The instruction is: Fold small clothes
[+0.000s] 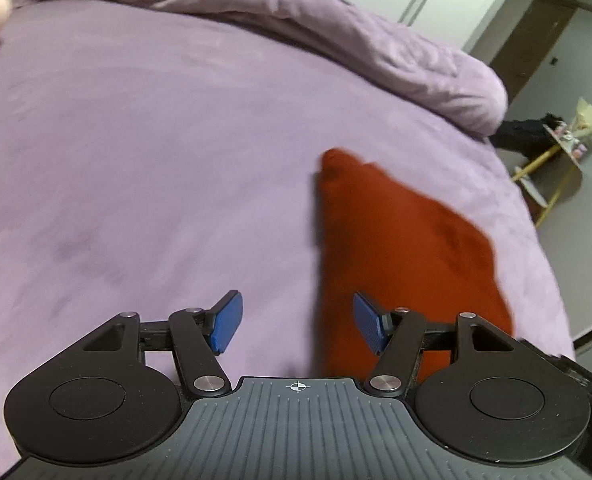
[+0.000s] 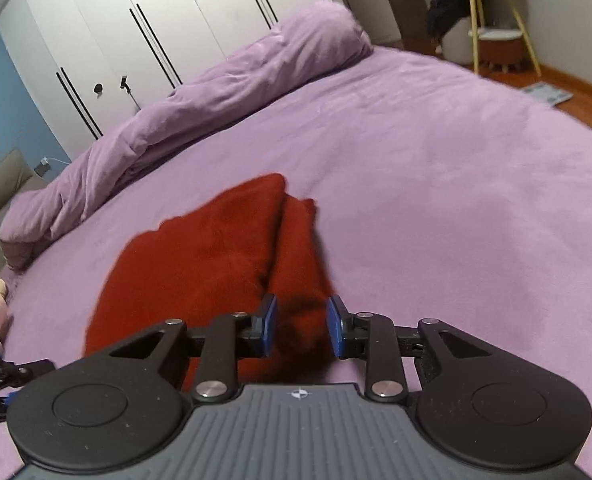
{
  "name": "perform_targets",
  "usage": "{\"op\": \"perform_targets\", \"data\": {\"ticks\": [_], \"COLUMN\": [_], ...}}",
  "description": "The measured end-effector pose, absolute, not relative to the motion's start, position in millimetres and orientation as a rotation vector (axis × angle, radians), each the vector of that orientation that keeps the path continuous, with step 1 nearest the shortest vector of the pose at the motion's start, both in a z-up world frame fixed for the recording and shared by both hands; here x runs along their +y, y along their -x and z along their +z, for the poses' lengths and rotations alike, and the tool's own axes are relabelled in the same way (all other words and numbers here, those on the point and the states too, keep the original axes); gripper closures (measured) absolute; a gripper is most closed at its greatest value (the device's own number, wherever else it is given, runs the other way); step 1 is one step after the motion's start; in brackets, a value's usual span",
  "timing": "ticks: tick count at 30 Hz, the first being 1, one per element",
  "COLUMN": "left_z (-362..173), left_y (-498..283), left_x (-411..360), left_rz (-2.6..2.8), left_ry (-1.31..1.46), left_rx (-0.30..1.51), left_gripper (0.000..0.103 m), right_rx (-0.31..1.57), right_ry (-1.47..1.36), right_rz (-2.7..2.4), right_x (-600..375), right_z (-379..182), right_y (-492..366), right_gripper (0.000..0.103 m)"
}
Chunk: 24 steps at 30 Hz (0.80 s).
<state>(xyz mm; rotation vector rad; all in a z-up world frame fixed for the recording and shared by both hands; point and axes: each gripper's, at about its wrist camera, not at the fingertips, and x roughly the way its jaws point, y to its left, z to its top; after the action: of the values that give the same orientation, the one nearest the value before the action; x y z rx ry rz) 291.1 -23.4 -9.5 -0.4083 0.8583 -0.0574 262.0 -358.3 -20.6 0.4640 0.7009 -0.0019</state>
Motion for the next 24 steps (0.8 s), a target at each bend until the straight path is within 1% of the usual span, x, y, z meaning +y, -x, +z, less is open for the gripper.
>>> {"op": "perform_targets", "data": {"ticks": [1, 4, 8, 12, 16, 18, 19, 22, 24], "left_z": [-7.7, -7.0, -17.4, -31.5, -51.6, -61.5, -66.9, -77.5, -79.6], "left_y": [-303.0, -340.1, -385.7, -426.8, -450.2, -455.3, -457.1, -456.1, -451.7], "left_x": [-32.2, -58.5, -80.9, -93.0, -94.1, -90.5, -88.3, -79.0, -80.7], "left_rz": [-0.069, -0.071, -0.056, -0.025, 0.015, 0.021, 0.029, 0.026, 0.019], "left_ry": [0.394, 0.336, 0.357, 0.294, 0.256, 0.273, 0.284, 0.348, 0.323], "left_rx": [0.849, 0.841, 0.818, 0.827, 0.871, 0.89, 0.898, 0.886, 0.852], "left_gripper": [0.036, 0.035, 0.035, 0.034, 0.03, 0.026, 0.022, 0.02, 0.02], "right_rx": [0.696, 0.709, 0.772, 0.796, 0.845, 0.854, 0.852, 0.803, 0.761], "right_ry": [-0.461, -0.41, -0.316, -0.206, -0.175, -0.184, -0.185, -0.18, -0.194], "right_rz": [0.009, 0.063, 0.071, 0.05, 0.027, 0.026, 0.028, 0.043, 0.037], "right_x": [-353.7, -329.6, -302.9, -291.4, -300.4, -305.3, -306.4, -307.6, -306.9], "right_z": [-19.0, -15.3, -18.6, -24.6, -37.9, -43.8, -47.6, -59.5, -63.3], "right_y": [-272.2, -318.5, -381.1, -424.8, -453.3, -460.6, -462.6, -461.2, -455.4], "right_gripper": [0.08, 0.085, 0.085, 0.085, 0.102, 0.103, 0.103, 0.103, 0.103]}}
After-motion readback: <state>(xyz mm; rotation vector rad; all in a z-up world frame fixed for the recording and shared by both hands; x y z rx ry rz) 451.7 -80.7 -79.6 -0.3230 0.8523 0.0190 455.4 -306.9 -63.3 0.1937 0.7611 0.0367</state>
